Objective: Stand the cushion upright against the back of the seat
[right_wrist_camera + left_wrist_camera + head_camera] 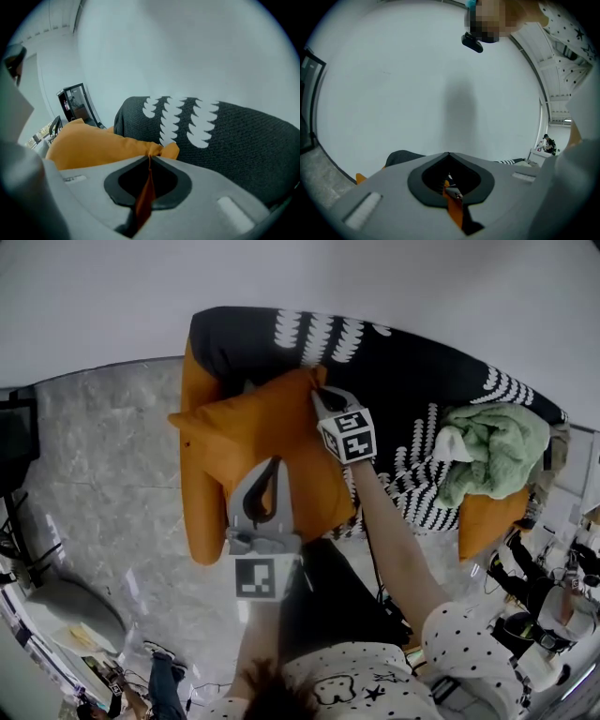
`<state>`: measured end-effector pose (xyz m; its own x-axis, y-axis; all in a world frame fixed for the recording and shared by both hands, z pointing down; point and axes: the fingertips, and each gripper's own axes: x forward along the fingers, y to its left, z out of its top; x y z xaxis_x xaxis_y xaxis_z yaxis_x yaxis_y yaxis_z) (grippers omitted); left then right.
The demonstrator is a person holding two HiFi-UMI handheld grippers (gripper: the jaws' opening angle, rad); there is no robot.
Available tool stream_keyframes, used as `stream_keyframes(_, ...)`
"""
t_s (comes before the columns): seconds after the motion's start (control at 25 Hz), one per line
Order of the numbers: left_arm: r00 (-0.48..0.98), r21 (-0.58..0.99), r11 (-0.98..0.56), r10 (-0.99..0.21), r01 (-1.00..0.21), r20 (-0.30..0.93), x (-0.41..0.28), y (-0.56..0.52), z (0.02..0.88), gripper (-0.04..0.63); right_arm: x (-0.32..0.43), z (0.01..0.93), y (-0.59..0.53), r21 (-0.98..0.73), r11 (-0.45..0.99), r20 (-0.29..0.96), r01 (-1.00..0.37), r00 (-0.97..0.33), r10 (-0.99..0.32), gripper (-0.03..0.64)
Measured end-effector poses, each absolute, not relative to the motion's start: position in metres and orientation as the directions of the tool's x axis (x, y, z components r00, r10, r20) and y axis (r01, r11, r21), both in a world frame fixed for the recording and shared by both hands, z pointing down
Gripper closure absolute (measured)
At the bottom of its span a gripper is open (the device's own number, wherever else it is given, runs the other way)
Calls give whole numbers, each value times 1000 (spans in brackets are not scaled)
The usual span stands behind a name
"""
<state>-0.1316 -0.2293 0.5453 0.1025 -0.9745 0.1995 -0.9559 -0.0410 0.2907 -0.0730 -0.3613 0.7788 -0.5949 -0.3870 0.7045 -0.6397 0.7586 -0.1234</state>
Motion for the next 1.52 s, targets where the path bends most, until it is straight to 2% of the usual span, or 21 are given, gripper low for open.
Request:
stream_keyframes(0.2,87,278,-28,-975,-960,203,-136,-231,535,604,-65,747,-346,-121,746,657,-655,-616,-435,607)
stream_keyframes(0.72,82,258,-49,-990,-965,118,-137,-224,464,604,-65,663,-319,-134,733,571,-667,-657,-493,609)
stream_keyframes(1.24,99,241,-80,-993,-967,68,-135,-204,419,604,-77,555,-333,-68,763,411,-642,-715,-565,609)
stream_keyframes(1.52,106,217,-98,-994,-971,23,-135,-208,393,604,-71,493,-373,-9,735,286,-678,-706,-648,607)
